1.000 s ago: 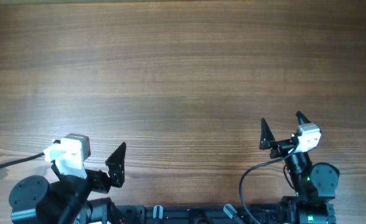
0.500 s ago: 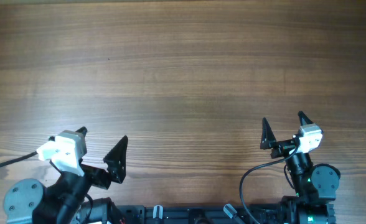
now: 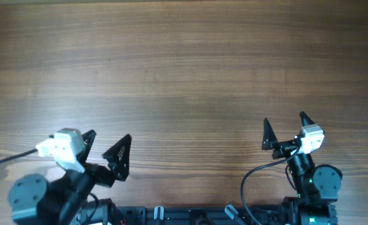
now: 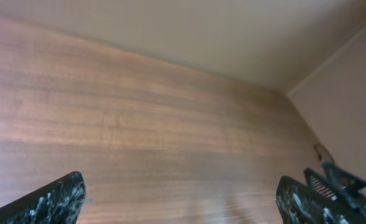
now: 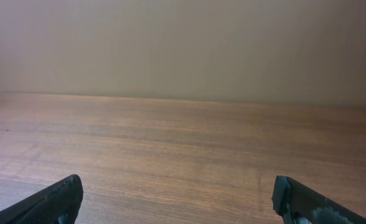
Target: Untangle cables
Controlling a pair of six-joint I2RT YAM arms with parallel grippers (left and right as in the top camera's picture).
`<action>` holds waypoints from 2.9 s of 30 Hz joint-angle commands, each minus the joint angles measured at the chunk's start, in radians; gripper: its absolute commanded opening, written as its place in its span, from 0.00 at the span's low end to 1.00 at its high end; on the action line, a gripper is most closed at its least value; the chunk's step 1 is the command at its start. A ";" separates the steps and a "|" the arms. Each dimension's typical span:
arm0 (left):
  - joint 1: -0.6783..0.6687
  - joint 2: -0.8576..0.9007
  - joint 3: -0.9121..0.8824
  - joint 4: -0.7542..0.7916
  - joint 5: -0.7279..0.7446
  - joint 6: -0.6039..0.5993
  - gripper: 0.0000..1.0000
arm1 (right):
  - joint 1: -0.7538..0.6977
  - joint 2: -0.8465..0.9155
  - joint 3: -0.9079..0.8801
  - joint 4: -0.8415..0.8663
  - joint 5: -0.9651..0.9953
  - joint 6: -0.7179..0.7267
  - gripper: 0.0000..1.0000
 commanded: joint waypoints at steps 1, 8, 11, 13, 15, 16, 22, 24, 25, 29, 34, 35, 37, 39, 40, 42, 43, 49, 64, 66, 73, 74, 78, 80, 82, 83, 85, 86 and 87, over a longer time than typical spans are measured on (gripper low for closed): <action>0.005 -0.006 -0.126 0.072 0.077 0.020 1.00 | -0.005 -0.016 -0.006 0.002 0.013 0.006 1.00; -0.079 -0.037 -0.430 0.534 0.148 0.013 1.00 | -0.005 -0.016 -0.006 0.002 0.013 0.006 1.00; -0.129 -0.100 -0.564 0.753 0.034 0.012 1.00 | -0.005 -0.016 -0.006 0.002 0.013 0.006 1.00; -0.139 -0.171 -0.660 0.860 -0.077 0.012 1.00 | -0.005 -0.016 -0.006 0.002 0.013 0.006 1.00; -0.139 -0.223 -0.720 0.936 -0.175 0.012 1.00 | -0.005 -0.016 -0.006 0.002 0.013 0.006 1.00; -0.139 -0.241 -0.738 0.958 -0.215 0.012 1.00 | -0.005 -0.016 -0.006 0.002 0.013 0.006 1.00; -0.139 -0.314 -0.789 0.972 -0.483 0.012 1.00 | -0.005 -0.016 -0.006 0.002 0.013 0.006 1.00; -0.139 -0.328 -0.808 0.972 -0.490 0.012 1.00 | -0.005 -0.016 -0.006 0.002 0.013 0.006 1.00; -0.139 -0.340 -0.823 0.972 -0.489 0.011 1.00 | -0.005 -0.016 -0.006 0.002 0.013 0.006 1.00; -0.149 -0.363 -0.879 0.956 -0.490 -0.011 1.00 | -0.005 -0.016 -0.006 0.002 0.013 0.006 1.00; -0.152 -0.363 -0.879 0.815 -0.499 -0.010 1.00 | -0.005 -0.016 -0.006 0.002 0.013 0.006 1.00; -0.152 -0.362 -0.879 0.815 -0.499 -0.009 1.00 | -0.005 -0.016 -0.006 0.002 0.013 0.006 1.00; -0.152 -0.362 -0.879 0.816 -0.499 -0.006 1.00 | -0.005 -0.016 -0.006 0.002 0.013 0.006 1.00; -0.152 -0.362 -0.879 0.817 -0.498 -0.007 1.00 | -0.005 -0.016 -0.006 0.002 0.014 0.006 1.00; -0.152 -0.362 -0.879 0.817 -0.498 -0.007 1.00 | -0.005 -0.016 -0.006 0.002 0.013 0.006 1.00; -0.152 -0.361 -0.879 0.817 -0.498 -0.007 1.00 | -0.005 -0.016 -0.006 0.002 0.013 0.006 1.00; -0.152 -0.361 -0.879 0.817 -0.498 -0.007 1.00 | -0.005 -0.016 -0.006 0.002 0.013 0.006 1.00; -0.152 -0.361 -0.879 0.817 -0.498 -0.007 1.00 | -0.005 -0.016 -0.006 0.002 0.013 0.006 1.00; -0.152 -0.361 -0.879 0.817 -0.498 -0.007 1.00 | -0.005 -0.016 -0.006 0.002 0.013 0.006 1.00; -0.152 -0.361 -0.879 0.817 -0.498 -0.007 1.00 | -0.005 -0.016 -0.006 0.002 0.013 0.006 1.00; -0.152 -0.361 -0.879 0.817 -0.498 -0.007 1.00 | -0.005 -0.016 -0.006 0.002 0.013 0.005 1.00; -0.152 -0.361 -0.879 0.817 -0.498 -0.007 1.00 | -0.005 -0.016 -0.006 0.002 0.013 0.006 1.00; -0.152 -0.361 -0.879 0.817 -0.498 -0.007 1.00 | -0.005 -0.016 -0.006 0.002 0.013 0.006 1.00; -0.152 -0.361 -0.879 0.818 -0.498 -0.007 1.00 | -0.005 -0.016 -0.006 0.002 0.013 0.006 1.00; -0.152 -0.361 -0.879 0.817 -0.498 -0.007 1.00 | -0.005 -0.016 -0.006 0.002 0.013 0.006 1.00; -0.152 -0.361 -0.879 0.817 -0.498 -0.007 1.00 | -0.005 -0.016 -0.006 0.002 0.013 0.006 1.00; -0.152 -0.361 -0.879 0.817 -0.498 -0.007 1.00 | -0.005 -0.016 -0.006 0.002 0.013 0.006 1.00; -0.152 -0.361 -0.879 0.817 -0.498 -0.007 1.00 | -0.005 -0.016 -0.006 0.002 0.013 0.006 1.00; -0.152 -0.361 -0.879 0.818 -0.498 -0.007 1.00 | -0.005 -0.016 -0.006 0.002 0.013 0.006 1.00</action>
